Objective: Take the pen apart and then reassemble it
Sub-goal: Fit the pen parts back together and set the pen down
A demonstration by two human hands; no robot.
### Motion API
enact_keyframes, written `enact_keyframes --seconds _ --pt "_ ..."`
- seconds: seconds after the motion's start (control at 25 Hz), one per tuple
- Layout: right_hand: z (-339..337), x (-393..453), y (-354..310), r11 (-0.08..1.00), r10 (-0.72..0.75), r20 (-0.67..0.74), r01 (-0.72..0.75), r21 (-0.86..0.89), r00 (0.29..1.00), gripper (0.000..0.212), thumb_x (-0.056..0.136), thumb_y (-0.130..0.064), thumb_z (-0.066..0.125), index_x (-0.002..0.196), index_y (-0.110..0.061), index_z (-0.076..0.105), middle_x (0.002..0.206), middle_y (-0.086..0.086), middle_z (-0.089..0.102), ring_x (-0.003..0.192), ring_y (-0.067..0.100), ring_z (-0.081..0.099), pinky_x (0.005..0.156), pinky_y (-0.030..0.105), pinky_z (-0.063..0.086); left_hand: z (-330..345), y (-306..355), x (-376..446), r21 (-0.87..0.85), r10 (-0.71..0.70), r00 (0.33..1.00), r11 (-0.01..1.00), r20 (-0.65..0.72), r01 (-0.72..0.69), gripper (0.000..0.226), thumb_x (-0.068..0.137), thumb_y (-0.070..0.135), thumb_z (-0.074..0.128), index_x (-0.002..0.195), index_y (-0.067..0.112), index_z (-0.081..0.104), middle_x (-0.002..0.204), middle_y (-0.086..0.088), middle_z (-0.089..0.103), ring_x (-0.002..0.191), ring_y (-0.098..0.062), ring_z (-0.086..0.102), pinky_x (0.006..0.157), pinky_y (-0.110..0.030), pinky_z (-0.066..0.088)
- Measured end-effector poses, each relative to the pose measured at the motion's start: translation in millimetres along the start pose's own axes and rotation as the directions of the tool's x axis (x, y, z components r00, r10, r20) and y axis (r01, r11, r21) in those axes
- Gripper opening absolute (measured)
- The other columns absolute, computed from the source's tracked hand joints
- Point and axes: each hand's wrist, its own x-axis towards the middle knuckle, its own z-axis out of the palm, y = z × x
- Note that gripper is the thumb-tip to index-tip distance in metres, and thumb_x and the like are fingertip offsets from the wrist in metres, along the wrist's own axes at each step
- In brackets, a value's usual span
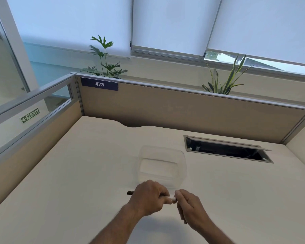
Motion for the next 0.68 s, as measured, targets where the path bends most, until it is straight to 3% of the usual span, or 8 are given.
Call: enact_keyframes --seconds 0.12,0.24,0.36,0.56,0.68 --pt "-8.6 -3.5 6.8 0.941 -0.244 0.010 0.239 -0.241 0.970 0.021 0.097 -0.030 0.049 0.079 -0.022 0.053 0.059 -0.001 0.052 0.052 0.014 0.047 0.051 0.027 0.040 -1.3 0.0 1.5 0.008 0.008 0.999 1.000 0.053 -0.009 0.022 0.090 0.041 0.061 0.088 0.024 0.074 0.078 0.005 0.075 0.068 -0.012 0.064 0.065 -0.032 0.055" --pt "-14.3 -3.3 11.2 0.809 -0.425 0.016 0.388 -0.442 0.905 0.029 0.098 -0.042 0.044 0.081 -0.021 0.054 0.068 -0.013 0.051 0.057 0.005 0.043 0.053 0.024 0.039 -2.9 2.3 1.4 -0.078 0.033 0.991 0.997 0.129 -0.023 0.024 0.095 0.031 0.057 0.087 0.017 0.076 0.077 0.000 0.076 0.066 -0.012 0.065 0.068 -0.030 0.057" --pt "-17.4 -1.5 11.4 0.678 -0.581 0.036 0.509 -0.530 0.813 0.035 0.101 -0.034 0.041 0.075 -0.014 0.053 0.068 -0.004 0.050 0.056 0.010 0.040 0.048 0.028 0.037 -4.3 5.6 -0.5 -0.167 0.051 0.983 0.986 0.179 -0.021 0.027 0.097 0.026 0.054 0.082 0.015 0.074 0.073 -0.006 0.074 0.060 -0.008 0.059 0.068 -0.030 0.056" --pt "-13.2 0.4 5.5 0.713 -0.583 -0.007 0.507 -0.485 0.813 0.041 0.101 -0.031 0.039 0.066 -0.012 0.047 0.056 0.001 0.045 0.048 0.017 0.038 0.044 0.033 0.034 -6.1 6.2 -0.2 -0.176 0.098 0.984 0.982 0.148 -0.071 0.026 0.096 0.019 0.055 0.082 0.012 0.075 0.075 -0.006 0.075 0.052 0.001 0.054 0.067 -0.026 0.053" --pt "-5.4 -0.3 0.4 0.843 -0.449 -0.093 0.387 -0.374 0.889 0.043 0.100 -0.028 0.043 0.057 -0.025 0.044 0.048 -0.005 0.041 0.044 0.012 0.036 0.044 0.028 0.032 -5.6 4.9 -0.2 -0.127 0.129 0.989 0.985 0.076 -0.118 0.021 0.094 0.019 0.058 0.087 0.013 0.077 0.079 -0.004 0.077 0.052 0.001 0.054 0.061 -0.018 0.049"
